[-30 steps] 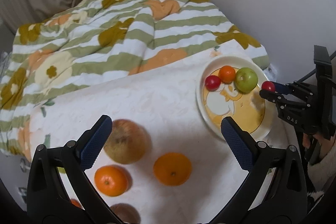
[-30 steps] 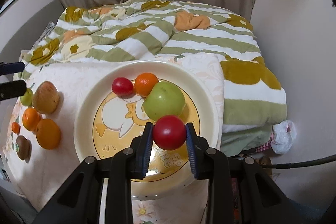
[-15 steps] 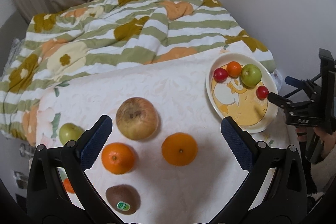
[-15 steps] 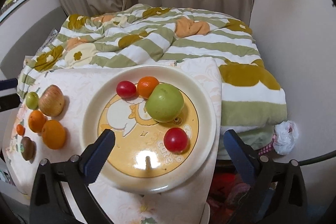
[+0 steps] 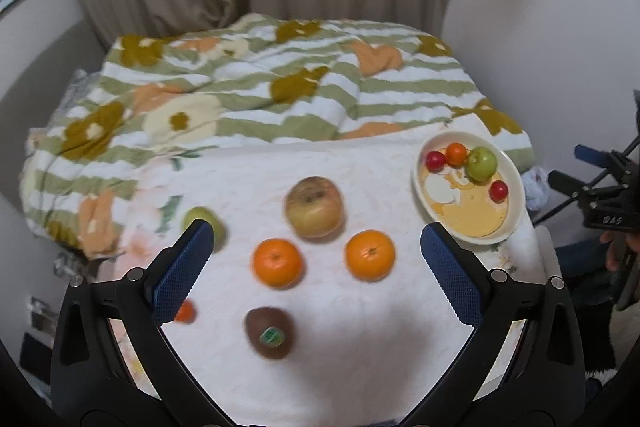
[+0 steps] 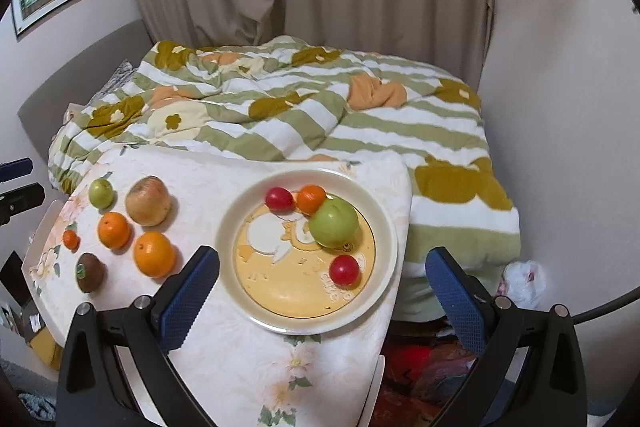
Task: Organize fruits
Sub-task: 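Withdraw both tools from the plate toward the remaining fruit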
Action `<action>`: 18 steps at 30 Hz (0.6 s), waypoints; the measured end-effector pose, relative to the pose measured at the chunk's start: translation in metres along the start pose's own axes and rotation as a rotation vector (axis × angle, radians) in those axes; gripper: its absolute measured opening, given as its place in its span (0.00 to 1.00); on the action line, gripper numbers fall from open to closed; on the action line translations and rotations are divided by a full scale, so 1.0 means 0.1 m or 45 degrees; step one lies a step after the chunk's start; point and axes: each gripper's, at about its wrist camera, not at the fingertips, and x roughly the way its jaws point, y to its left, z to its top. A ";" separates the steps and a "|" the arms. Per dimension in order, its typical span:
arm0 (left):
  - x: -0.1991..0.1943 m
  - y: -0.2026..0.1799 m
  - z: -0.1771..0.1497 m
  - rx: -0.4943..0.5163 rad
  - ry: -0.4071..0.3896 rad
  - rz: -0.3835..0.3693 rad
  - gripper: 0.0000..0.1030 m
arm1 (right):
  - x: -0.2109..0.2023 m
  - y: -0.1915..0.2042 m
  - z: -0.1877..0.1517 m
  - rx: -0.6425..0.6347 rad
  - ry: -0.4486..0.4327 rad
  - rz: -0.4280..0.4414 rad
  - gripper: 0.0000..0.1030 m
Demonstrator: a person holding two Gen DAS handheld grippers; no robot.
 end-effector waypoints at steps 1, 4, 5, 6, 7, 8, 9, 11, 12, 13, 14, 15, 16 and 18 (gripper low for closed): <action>-0.07 0.05 -0.04 -0.015 -0.008 0.016 1.00 | -0.03 0.02 0.01 -0.004 -0.002 0.013 1.00; -0.25 0.20 -0.14 -0.052 -0.032 0.061 1.00 | -0.17 0.17 0.06 -0.025 -0.023 0.069 1.00; -0.31 0.26 -0.17 -0.063 -0.040 0.075 1.00 | -0.20 0.20 0.06 -0.032 -0.028 0.075 1.00; -0.35 0.32 -0.21 -0.073 -0.045 0.087 1.00 | -0.24 0.28 0.07 -0.046 -0.037 0.078 1.00; -0.40 0.39 -0.25 -0.085 -0.053 0.101 1.00 | -0.27 0.34 0.08 -0.054 -0.045 0.077 1.00; -0.44 0.45 -0.29 -0.094 -0.059 0.112 1.00 | -0.30 0.38 0.08 -0.060 -0.053 0.077 1.00; -0.48 0.52 -0.32 -0.102 -0.066 0.126 1.00 | -0.34 0.47 0.09 -0.071 -0.068 0.076 1.00; -0.55 0.66 -0.38 -0.113 -0.078 0.153 1.00 | -0.37 0.60 0.10 -0.083 -0.076 0.078 1.00; -0.58 0.73 -0.41 -0.118 -0.080 0.166 1.00 | -0.38 0.65 0.10 -0.085 -0.077 0.077 1.00; -0.59 0.81 -0.44 -0.120 -0.078 0.175 1.00 | -0.39 0.72 0.10 -0.085 -0.078 0.079 1.00; -0.59 0.88 -0.45 -0.120 -0.074 0.182 1.00 | -0.39 0.76 0.09 -0.084 -0.081 0.079 1.00; -0.58 0.95 -0.47 -0.117 -0.069 0.185 1.00 | -0.38 0.83 0.09 -0.082 -0.085 0.077 1.00; -0.57 1.03 -0.49 -0.113 -0.062 0.185 1.00 | -0.36 0.89 0.09 -0.080 -0.086 0.074 1.00; -0.52 1.16 -0.52 -0.104 -0.048 0.173 1.00 | -0.34 1.06 0.07 -0.069 -0.080 0.074 1.00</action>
